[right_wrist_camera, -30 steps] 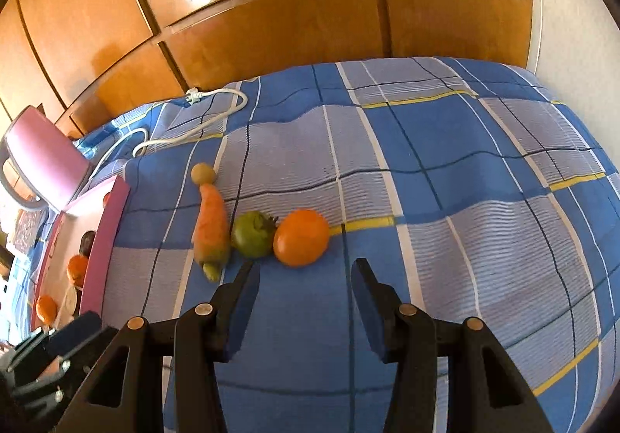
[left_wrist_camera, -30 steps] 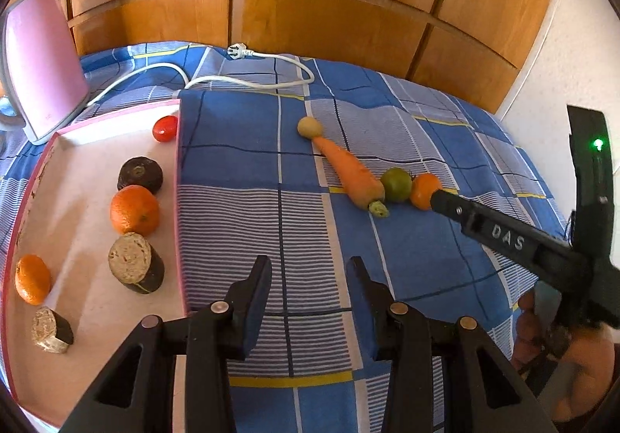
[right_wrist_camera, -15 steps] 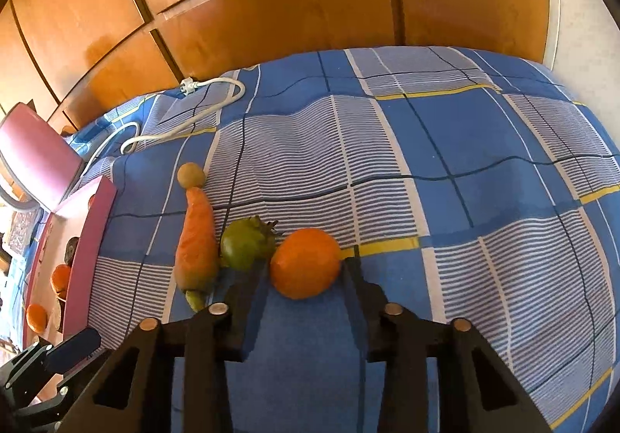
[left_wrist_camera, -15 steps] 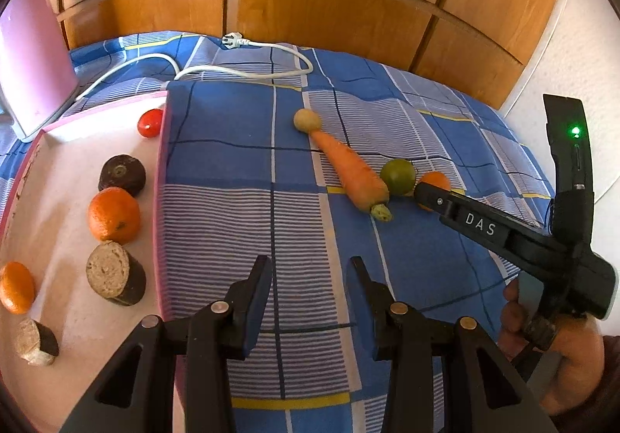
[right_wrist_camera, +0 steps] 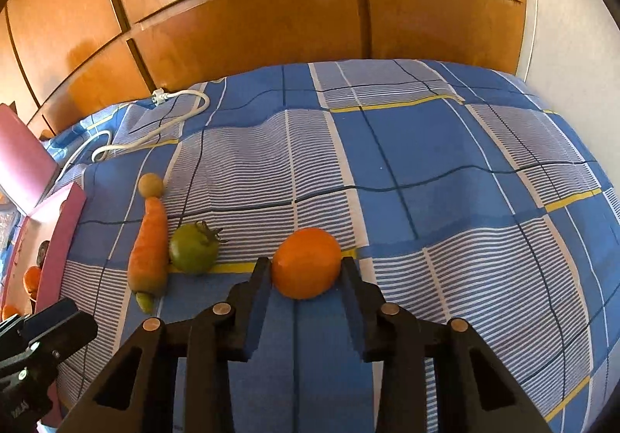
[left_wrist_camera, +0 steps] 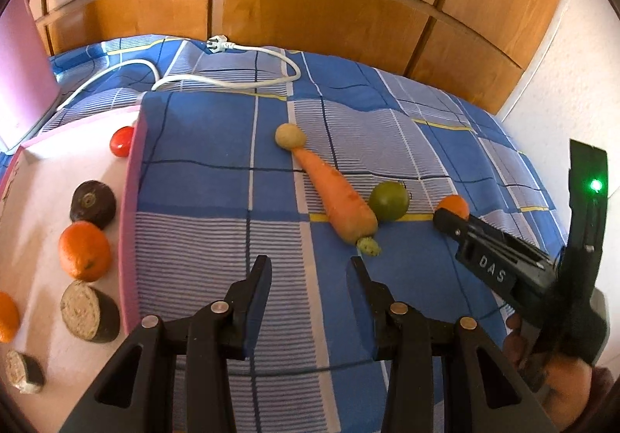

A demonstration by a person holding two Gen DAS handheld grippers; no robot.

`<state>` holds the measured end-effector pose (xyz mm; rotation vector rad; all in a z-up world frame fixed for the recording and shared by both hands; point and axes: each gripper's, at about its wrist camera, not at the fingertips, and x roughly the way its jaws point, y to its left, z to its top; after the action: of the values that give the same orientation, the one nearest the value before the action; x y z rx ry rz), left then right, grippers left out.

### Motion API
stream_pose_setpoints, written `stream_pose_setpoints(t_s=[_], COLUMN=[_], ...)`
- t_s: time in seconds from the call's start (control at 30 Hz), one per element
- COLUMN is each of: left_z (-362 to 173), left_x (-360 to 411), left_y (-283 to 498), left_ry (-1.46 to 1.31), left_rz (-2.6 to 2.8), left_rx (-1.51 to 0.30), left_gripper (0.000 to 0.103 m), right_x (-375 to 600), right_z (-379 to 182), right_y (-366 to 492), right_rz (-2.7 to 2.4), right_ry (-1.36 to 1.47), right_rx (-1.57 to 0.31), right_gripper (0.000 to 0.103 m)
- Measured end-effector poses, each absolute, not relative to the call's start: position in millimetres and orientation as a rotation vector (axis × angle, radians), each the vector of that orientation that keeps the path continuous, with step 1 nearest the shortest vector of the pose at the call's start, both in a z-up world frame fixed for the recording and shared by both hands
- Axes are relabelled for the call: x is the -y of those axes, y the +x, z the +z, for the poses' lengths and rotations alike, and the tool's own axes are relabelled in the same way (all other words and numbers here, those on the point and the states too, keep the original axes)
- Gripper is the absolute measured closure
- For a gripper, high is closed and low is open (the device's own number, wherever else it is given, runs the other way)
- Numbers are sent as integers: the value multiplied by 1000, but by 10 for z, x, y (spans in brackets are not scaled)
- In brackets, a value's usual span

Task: Organize fruits
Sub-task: 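Grasp the orange beside the green tomato with the right tool, then grasp the carrot with the left tool while the right tool holds the orange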

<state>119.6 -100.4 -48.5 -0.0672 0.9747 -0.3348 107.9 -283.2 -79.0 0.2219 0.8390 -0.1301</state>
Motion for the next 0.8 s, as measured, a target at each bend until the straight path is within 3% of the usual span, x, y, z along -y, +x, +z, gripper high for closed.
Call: stream_pose_setpoints(t_s=[0.8], left_z=[-626], left_x=[1288], left_y=[1729], left_ry=[-221], left_rz=[-353], left_rx=[-1038], left_gripper=[62], right_x=[2898], right_z=[-852], right_y=[1056], right_rz=[-94], right_ry=[276], right_rx=[-803], right_gripper=[67])
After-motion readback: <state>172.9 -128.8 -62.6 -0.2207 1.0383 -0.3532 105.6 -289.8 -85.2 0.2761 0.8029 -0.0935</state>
